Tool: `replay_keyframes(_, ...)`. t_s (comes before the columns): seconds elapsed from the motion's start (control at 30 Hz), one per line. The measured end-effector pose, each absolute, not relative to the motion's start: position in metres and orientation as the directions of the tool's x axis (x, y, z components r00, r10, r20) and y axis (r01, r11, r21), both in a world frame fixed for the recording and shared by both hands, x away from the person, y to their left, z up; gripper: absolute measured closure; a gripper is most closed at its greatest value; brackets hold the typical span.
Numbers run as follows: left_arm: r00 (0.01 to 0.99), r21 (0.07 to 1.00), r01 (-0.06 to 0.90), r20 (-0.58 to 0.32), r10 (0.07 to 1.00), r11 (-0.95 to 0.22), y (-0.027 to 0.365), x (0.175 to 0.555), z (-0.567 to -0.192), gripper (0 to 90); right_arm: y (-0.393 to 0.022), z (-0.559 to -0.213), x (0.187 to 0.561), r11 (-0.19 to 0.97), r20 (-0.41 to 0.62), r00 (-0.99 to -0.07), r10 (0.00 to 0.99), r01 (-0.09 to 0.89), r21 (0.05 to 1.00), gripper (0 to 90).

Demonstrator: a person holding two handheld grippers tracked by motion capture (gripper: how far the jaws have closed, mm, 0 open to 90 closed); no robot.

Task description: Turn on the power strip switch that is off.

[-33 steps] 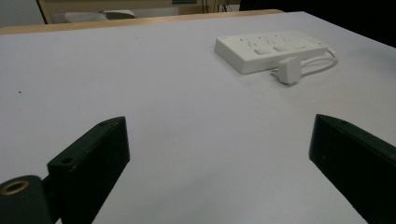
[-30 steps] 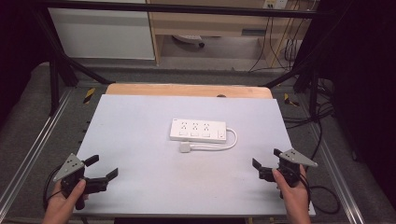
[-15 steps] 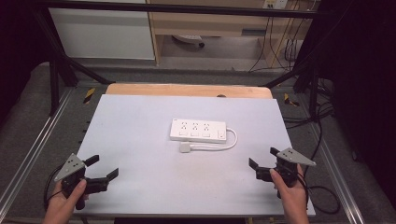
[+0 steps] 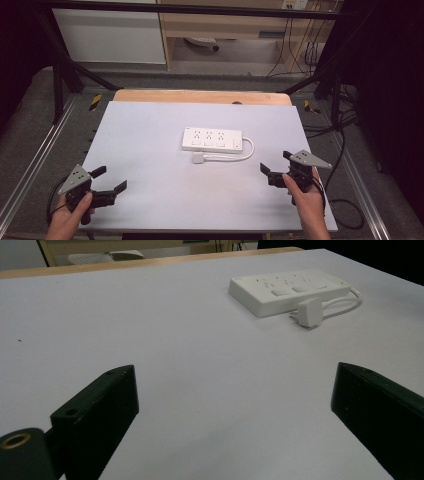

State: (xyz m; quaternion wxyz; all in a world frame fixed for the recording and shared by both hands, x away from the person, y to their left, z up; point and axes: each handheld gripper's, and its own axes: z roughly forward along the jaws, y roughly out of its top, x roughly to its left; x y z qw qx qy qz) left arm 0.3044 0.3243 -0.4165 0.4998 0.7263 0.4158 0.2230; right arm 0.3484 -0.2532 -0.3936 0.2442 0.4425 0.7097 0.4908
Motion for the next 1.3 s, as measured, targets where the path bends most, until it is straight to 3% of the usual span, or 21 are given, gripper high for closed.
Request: replay_keyframes(1.3, 0.557, 0.907, 0.388, -0.086, 0.826, -0.167, 0.325, 0.305, -0.417, 5.1, -0.228, -0.356, 0.389, 0.145, 0.077, -0.534, 0.842, 0.361, 0.921, 2.2)
